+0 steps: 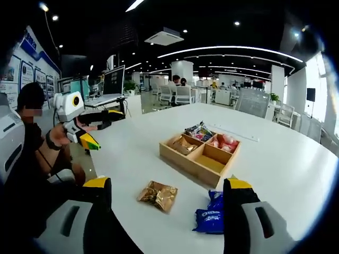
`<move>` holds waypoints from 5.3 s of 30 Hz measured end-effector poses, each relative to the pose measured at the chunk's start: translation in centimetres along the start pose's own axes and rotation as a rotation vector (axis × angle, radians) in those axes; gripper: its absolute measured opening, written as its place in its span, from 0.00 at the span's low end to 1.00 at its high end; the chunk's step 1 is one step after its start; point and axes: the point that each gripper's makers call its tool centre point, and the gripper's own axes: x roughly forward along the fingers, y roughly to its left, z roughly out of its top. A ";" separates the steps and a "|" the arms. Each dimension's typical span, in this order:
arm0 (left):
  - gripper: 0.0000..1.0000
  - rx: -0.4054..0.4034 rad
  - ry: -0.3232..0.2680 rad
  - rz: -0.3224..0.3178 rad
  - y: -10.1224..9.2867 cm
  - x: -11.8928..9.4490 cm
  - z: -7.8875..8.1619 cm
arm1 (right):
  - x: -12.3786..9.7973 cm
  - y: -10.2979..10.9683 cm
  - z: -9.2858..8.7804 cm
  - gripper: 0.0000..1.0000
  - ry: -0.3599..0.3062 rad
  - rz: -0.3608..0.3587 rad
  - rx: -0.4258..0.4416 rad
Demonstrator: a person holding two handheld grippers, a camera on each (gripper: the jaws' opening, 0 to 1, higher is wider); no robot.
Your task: Pick up the scattered marshmallows, QQ candies, Oreo cookies, and mixed nuts on the table and sort them into separate containers
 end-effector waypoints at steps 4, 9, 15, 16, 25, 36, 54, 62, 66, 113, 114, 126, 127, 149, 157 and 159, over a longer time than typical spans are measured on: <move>0.97 -0.005 0.002 0.003 0.2 -0.1 0.0 | 1.5 -0.3 -0.9 0.82 0.034 0.015 0.005; 0.96 -0.010 0.003 0.005 0.3 -0.2 -0.2 | 2.8 -0.1 -1.7 0.81 0.057 0.037 0.016; 0.96 -0.013 0.004 0.004 0.3 -0.1 -0.3 | 4.6 -0.3 -2.9 0.78 0.096 0.041 0.008; 0.95 -0.013 0.007 0.004 0.3 0.0 -0.4 | 4.8 -0.4 -3.1 0.78 0.100 0.038 0.005; 0.94 -0.017 0.029 -0.002 0.1 0.2 -1.0 | 6.6 -1.0 -4.7 0.74 0.155 -0.002 -0.012; 0.94 -0.013 0.037 -0.008 -0.1 0.4 -1.4 | 7.6 -0.8 -5.3 0.62 0.155 -0.012 -0.058; 0.92 -0.011 0.043 -0.010 -0.1 0.6 -1.5 | 8.8 0.0 -7.0 0.60 0.215 0.019 -0.087; 0.92 -0.013 0.043 -0.016 -0.3 0.5 -1.5 | 9.0 -0.1 -7.6 0.56 0.243 0.007 -0.109; 0.91 -0.014 0.041 -0.017 -0.3 0.5 -1.5 | 9.0 -0.1 -7.7 0.49 0.242 0.006 -0.121; 0.87 0.007 0.052 -0.009 -0.2 0.0 -1.6 | 9.0 1.9 -7.3 0.08 0.223 0.058 -0.144; 0.87 0.009 0.052 -0.009 -0.2 0.0 -1.6 | 9.0 1.9 -7.3 0.08 0.223 0.058 -0.144; 0.86 0.023 0.049 -0.006 -0.2 -0.2 -1.1 | 8.6 2.2 -6.8 0.06 0.206 0.081 -0.109; 0.86 0.022 0.048 -0.005 -0.2 -0.2 -1.1 | 8.6 2.2 -6.8 0.06 0.206 0.082 -0.109; 0.86 0.020 0.058 -0.001 -0.5 -0.3 -1.2 | 7.8 1.3 -5.2 0.04 0.119 0.091 -0.010; 0.85 0.014 0.047 0.003 0.1 -0.7 -1.3 | 8.0 0.9 -4.5 0.03 0.107 0.088 0.009; 0.85 0.008 0.046 0.007 0.3 -0.7 -1.4 | 8.1 0.9 -4.4 0.02 0.107 0.087 0.012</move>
